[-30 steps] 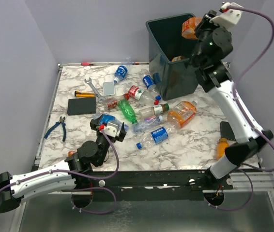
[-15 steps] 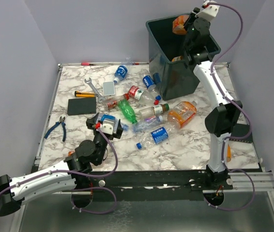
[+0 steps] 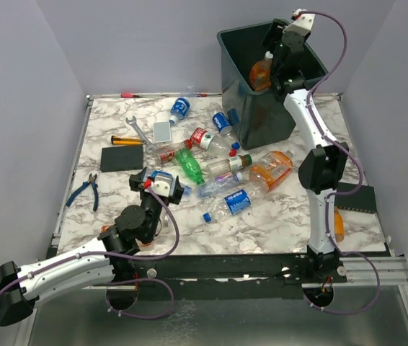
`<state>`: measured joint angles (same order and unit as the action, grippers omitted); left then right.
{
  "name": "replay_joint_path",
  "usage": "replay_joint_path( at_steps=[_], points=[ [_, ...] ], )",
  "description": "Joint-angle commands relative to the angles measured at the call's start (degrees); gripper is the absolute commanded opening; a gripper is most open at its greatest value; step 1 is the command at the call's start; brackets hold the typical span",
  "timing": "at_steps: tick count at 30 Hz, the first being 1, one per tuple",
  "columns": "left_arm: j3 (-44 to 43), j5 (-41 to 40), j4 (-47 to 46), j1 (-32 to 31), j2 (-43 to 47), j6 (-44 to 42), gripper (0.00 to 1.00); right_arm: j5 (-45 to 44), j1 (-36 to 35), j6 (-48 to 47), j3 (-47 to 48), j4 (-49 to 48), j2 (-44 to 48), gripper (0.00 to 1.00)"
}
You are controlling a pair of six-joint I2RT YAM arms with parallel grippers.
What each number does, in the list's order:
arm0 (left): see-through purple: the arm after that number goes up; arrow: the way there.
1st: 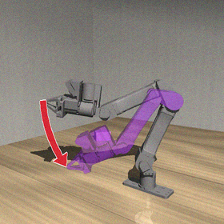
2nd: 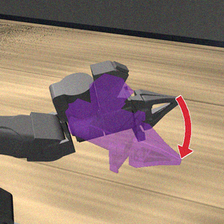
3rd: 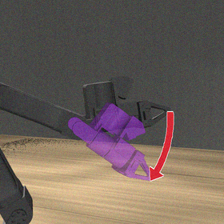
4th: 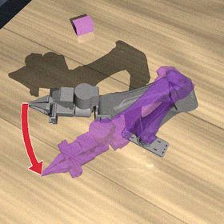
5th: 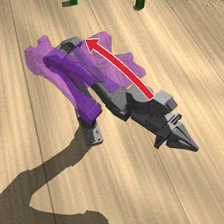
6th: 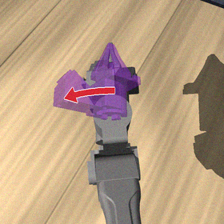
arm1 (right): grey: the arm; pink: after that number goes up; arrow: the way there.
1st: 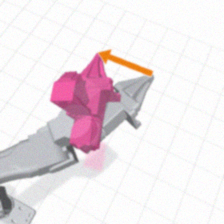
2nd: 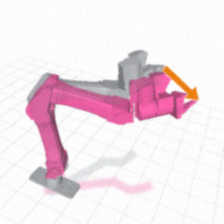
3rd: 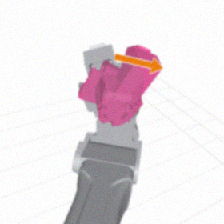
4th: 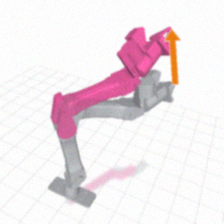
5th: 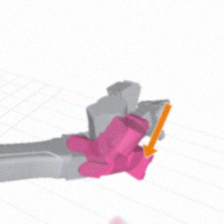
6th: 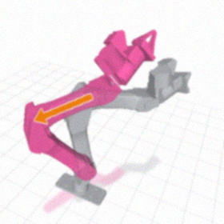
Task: Put the plastic bottles in the bin
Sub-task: Place the plastic bottle in the trash bin.
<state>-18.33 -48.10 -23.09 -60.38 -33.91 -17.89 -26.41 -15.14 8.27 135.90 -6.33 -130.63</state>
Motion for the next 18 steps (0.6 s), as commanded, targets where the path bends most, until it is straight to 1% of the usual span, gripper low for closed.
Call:
replay_joint_path(
  at_steps=[1,4,7,10,12,14,15,16,18],
  points=[
    [-0.5,3.0,-1.2,1.2,-1.6,1.9,0.99,4.7,0.0,3.7,3.5,0.2,1.1,0.74],
    [-1.1,3.5,-0.5,1.5,-2.1,2.5,0.99,6.9,0.0,6.3,7.4,0.9,2.0,0.77],
    [-2.8,3.9,2.8,1.9,-2.7,4.0,0.99,9.1,-0.2,9.7,10.9,1.9,4.3,0.79],
    [-3.3,4.3,3.3,2.4,-3.4,4.7,0.99,11.6,-1.8,11.8,10.0,1.6,9.5,0.8],
    [-3.2,4.9,3.4,2.8,-3.8,5.3,0.99,12.8,-4.0,11.3,6.7,2.3,14.9,0.8],
    [-3.3,5.8,3.8,2.8,-4.0,6.0,0.99,14.4,-6.9,10.3,-1.3,2.2,22.3,0.8],
    [-3.3,6.3,4.2,2.8,-4.0,6.5,0.99,15.4,-8.5,10.0,-6.9,1.5,26.9,0.8],
    [-3.5,7.1,4.8,2.8,-4.1,7.3,0.99,17.2,-10.2,9.7,-16.6,-0.2,32.1,0.8],
    [-5.3,10.4,8.3,2.8,-3.4,9.6,0.99,24.0,-12.7,11.7,-32.2,-4.6,42.2,0.8]
  ],
)
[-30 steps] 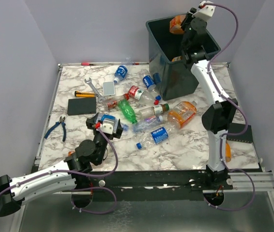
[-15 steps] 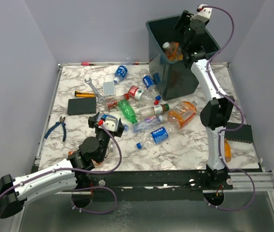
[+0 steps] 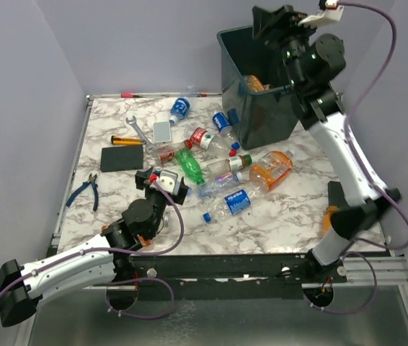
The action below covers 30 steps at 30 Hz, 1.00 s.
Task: Put the plastic bottles in the bin
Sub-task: Place the plastic bottle in the trash bin, then pick up the plastic bottle at the center of the board.
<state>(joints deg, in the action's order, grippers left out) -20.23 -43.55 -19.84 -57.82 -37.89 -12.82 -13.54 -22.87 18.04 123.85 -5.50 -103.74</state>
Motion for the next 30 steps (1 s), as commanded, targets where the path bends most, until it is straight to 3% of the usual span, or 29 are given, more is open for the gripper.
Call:
replay_joint_path(
  at_steps=[1,7,11,15,20,30],
  points=[
    [-4.6,7.4,7.8,0.3,0.8,5.2,0.99,13.8,-6.0,2.8,-27.1,-6.9,19.9,0.8],
    [-5.7,10.8,10.3,0.2,0.4,6.5,0.99,16.3,-11.6,10.1,-59.5,-5.0,43.3,0.77],
    [-6.7,21.5,12.6,0.2,-1.9,8.2,0.99,11.2,-11.7,14.1,-75.9,-0.2,55.9,0.76],
    [-9.3,30.9,14.9,0.2,-7.6,11.1,0.99,1.9,-11.7,20.3,-84.0,12.7,64.5,0.76],
    [-13.4,40.5,18.6,0.1,-16.9,13.7,0.99,-3.2,-11.7,30.2,-92.8,21.1,72.5,0.78],
    [-13.4,40.4,21.5,-0.3,-21.4,13.7,0.99,-3.0,-11.7,45.5,-103.4,25.8,73.5,0.8]
  ],
)
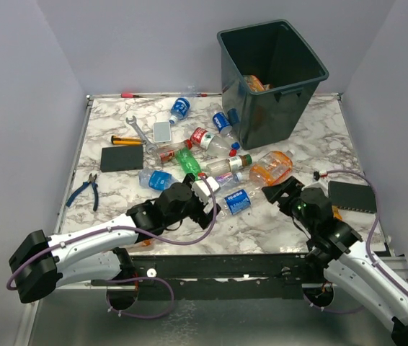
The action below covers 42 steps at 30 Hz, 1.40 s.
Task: Put the plastic bottles in the bin
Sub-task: Pick up the plastic bottle at the center of the board.
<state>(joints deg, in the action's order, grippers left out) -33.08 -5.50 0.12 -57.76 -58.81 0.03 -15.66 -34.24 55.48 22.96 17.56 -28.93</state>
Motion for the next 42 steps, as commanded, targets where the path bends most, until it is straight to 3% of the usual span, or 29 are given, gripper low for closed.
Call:
replay_joint_path(
  at_steps=[1,10,19,25,34,42],
  points=[
    [-0.7,2.8,1.8,-0.6,-1.3,0.8,0.99,-0.5,-0.3,8.6,-3.1,2.5,-1.8,0.8],
    [-6.7,2.7,8.9,-1.5,-18.0,1.7,0.99,7.1,-0.3,6.1,-6.8,-3.2,0.0,0.78],
    [-11.1,0.6,10.6,-0.5,-28.9,2.6,0.94,10.7,-0.3,4.7,-8.1,-1.0,7.4,0.77],
    [-12.7,5.3,11.7,0.1,-32.3,3.2,0.67,10.9,-0.3,4.0,-6.4,1.3,8.4,0.77],
    [-11.5,5.3,10.3,0.0,-27.7,4.0,0.23,12.0,-0.3,1.8,-4.3,1.3,7.9,0.77],
    [-6.2,7.8,3.6,-0.1,-9.4,8.4,0.1,23.9,-0.3,-9.7,2.4,-4.9,4.9,0.83]
  ],
)
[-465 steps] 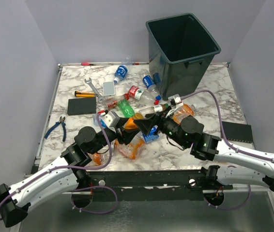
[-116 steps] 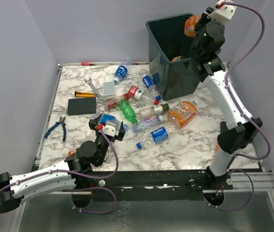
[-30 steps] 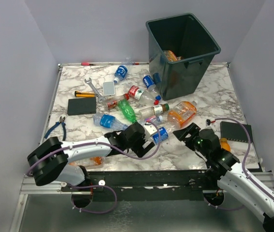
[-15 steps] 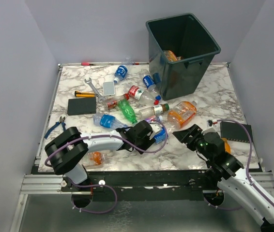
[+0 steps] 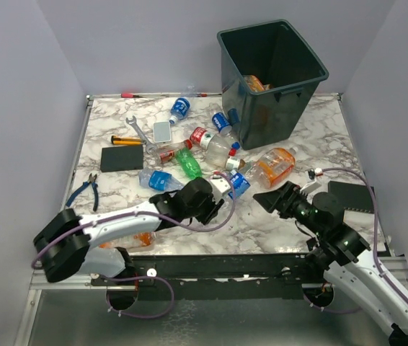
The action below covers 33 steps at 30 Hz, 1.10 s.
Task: Put the plastic bottles in the bin
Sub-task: Pick up the plastic bottle at the center of the board.
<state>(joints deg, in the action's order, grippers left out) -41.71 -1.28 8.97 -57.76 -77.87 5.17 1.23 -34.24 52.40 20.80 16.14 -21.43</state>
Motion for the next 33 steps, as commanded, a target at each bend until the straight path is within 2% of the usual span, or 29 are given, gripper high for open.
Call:
replay_joint_path(
  at_steps=[1,4,8,10,15,22,26,31,33],
  points=[
    [3.7,4.6,-6.6,-0.3,12.6,4.1,0.09,7.4,-0.3,-7.2,5.6,-3.4,-4.2,0.83],
    [7.9,7.7,-13.5,-1.2,21.8,5.6,0.09,8.1,-0.4,-6.9,7.0,-6.5,-7.5,0.83],
    [13.3,8.6,-21.5,-1.6,30.0,5.9,0.09,8.6,-0.6,-5.2,4.8,-21.5,-7.3,0.88],
    [13.7,8.5,-22.1,-1.6,30.7,5.5,0.09,9.2,-0.6,-4.8,4.2,-29.6,-8.7,0.91],
    [12.4,10.2,-22.1,-1.6,27.0,5.4,0.08,11.1,-2.0,-6.6,7.4,-40.4,-16.7,0.93],
    [12.3,10.1,-22.8,-1.6,27.0,6.1,0.06,11.2,-6.9,-10.3,11.6,-45.3,-26.6,0.93],
    [13.4,9.9,-24.5,-1.6,29.2,6.8,0.03,10.2,-9.4,-13.5,14.2,-43.5,-29.4,0.93],
    [13.3,9.5,-24.5,-1.6,31.2,6.8,0.0,9.6,-11.7,-17.1,13.0,-44.4,-27.8,0.93],
    [13.7,10.4,-24.9,-1.6,32.2,7.0,0.0,8.4,-12.1,-18.5,13.6,-41.9,-27.8,0.93]
  ],
)
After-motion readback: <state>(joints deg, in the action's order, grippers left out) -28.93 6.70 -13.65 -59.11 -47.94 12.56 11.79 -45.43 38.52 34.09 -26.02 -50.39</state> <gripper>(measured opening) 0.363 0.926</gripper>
